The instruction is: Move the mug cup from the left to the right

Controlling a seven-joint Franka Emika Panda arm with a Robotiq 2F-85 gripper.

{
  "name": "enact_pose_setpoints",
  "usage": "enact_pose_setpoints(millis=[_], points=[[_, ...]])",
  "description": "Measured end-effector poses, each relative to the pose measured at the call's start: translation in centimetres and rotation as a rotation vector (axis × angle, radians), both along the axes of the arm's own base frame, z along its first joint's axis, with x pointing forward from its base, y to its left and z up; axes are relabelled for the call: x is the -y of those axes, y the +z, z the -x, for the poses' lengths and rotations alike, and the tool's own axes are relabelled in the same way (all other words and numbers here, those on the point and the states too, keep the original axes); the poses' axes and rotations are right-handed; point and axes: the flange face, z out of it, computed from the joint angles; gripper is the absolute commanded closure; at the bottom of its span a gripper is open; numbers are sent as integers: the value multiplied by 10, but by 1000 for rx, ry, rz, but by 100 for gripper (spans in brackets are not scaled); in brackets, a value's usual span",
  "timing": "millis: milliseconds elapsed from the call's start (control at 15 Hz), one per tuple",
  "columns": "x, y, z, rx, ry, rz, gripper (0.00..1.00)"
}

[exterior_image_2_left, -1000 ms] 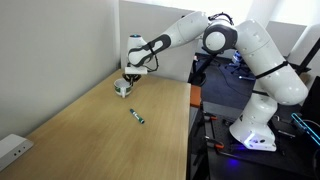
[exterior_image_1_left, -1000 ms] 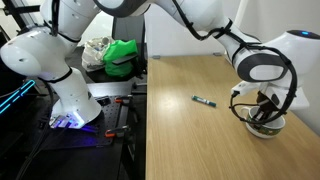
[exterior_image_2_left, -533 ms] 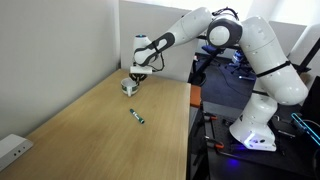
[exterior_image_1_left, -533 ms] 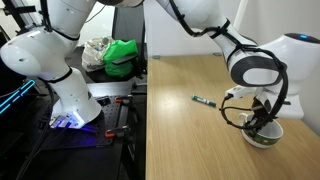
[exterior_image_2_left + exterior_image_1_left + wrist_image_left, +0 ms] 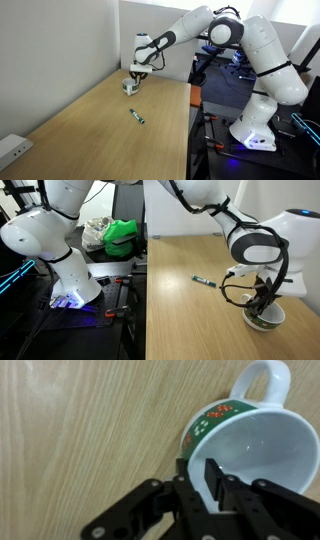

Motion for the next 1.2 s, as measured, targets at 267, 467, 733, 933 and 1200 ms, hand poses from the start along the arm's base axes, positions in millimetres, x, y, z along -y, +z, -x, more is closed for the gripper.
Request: enact_pose_setpoints(millis=[267, 467, 733, 933, 1200], points=[[-8, 34, -2, 77, 15, 25, 47], [-21, 58, 1, 122, 26, 47, 14], [-50, 86, 9, 182, 90, 85, 0], [-85, 108, 19, 217, 171, 119, 0], [-133, 139, 37, 232, 278, 130, 0]])
